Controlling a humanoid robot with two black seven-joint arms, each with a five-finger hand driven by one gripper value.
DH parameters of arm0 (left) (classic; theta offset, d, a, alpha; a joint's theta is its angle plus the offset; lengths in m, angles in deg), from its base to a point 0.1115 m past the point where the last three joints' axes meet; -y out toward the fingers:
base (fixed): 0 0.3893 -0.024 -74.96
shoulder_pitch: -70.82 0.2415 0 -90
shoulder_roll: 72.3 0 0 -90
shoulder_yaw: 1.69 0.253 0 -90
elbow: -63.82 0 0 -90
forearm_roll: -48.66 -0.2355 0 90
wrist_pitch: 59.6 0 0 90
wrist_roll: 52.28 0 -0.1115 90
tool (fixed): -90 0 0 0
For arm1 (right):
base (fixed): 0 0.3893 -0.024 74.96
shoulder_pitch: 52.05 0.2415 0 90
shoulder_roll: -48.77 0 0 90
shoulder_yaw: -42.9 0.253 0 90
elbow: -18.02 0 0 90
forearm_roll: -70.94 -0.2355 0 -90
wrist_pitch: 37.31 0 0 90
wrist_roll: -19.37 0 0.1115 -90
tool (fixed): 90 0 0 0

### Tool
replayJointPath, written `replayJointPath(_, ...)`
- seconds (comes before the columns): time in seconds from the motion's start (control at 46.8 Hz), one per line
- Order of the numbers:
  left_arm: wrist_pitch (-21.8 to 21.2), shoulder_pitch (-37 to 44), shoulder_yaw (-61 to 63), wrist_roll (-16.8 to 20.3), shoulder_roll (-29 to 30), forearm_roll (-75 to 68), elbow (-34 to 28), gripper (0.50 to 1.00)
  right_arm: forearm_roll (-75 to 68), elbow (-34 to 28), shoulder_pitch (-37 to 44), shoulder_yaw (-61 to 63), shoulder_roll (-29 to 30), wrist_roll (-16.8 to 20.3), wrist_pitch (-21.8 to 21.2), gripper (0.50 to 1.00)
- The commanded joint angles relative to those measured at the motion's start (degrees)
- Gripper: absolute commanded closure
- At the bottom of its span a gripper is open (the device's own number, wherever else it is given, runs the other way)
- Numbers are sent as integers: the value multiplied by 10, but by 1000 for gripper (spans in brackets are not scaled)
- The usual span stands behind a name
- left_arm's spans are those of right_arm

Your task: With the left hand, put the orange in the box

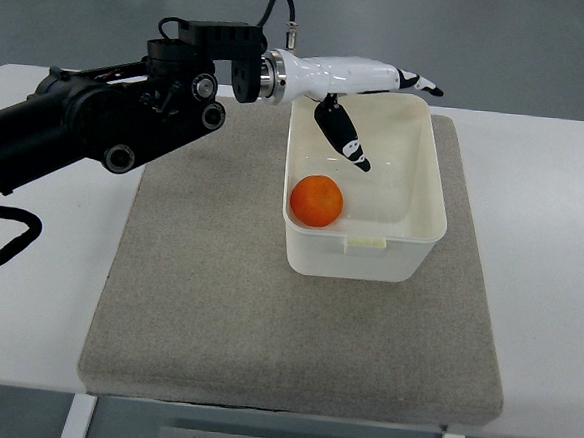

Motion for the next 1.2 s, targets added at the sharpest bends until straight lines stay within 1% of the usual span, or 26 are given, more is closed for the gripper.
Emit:
replayJointPath(0.0,1,5,-1,0,20,127,0,508,0,0,0,0,0,0,0,574)
replayJointPath(0.171,0,10,-14,0,43,330,-4,508,0,0,0,0,0,0,1,574)
replayJointPath(0.278,1,33,-25,0,64,425,-6,506,0,0,0,0,0,0,0,574)
replayJointPath(0.364,5,53,-41,-1,84,463,-6,506,0,0,0,1,0,0,0,574)
replayJointPath(0.492,16,85,-45,-2,108,478,-8,506,0,0,0,0,0,0,0,574)
replayJointPath(0.578,34,112,-53,-4,120,509,-15,506,0,0,0,0,0,0,0,574)
replayJointPath(0.62,51,128,-61,-7,126,529,-20,506,0,0,0,0,0,0,0,574)
replayJointPath(0.684,80,158,-78,-28,136,562,-20,506,0,0,0,0,0,0,0,574)
replayJointPath(0.813,116,211,-133,-97,145,599,-22,506,0,0,0,0,0,0,0,574)
replayJointPath(0.898,137,234,-173,-137,147,621,-39,506,0,0,0,1,0,0,0,574)
replayJointPath(1.005,176,247,-202,-198,147,666,-64,508,0,0,0,1,0,0,0,574)
replayJointPath(1.07,185,249,-208,-214,150,689,-71,506,0,0,0,0,0,0,0,574)
replayJointPath(1.176,189,249,-210,-216,163,714,-79,506,0,0,0,0,0,0,0,574)
